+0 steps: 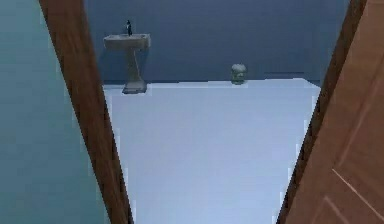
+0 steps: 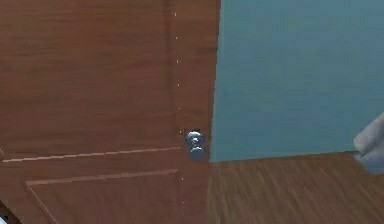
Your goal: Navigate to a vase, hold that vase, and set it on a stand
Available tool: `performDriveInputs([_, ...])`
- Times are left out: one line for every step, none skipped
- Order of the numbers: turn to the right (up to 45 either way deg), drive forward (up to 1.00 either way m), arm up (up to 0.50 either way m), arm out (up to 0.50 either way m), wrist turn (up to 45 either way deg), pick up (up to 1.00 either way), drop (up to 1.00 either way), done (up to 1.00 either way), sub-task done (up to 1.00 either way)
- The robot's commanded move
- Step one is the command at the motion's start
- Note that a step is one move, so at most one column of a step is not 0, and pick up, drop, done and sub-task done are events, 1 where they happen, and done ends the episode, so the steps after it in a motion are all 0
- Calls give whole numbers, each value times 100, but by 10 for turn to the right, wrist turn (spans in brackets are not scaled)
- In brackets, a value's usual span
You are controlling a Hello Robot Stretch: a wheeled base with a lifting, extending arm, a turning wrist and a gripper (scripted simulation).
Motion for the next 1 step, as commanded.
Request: performDriveInputs([30,0,0,0,0,0,0,0,0])
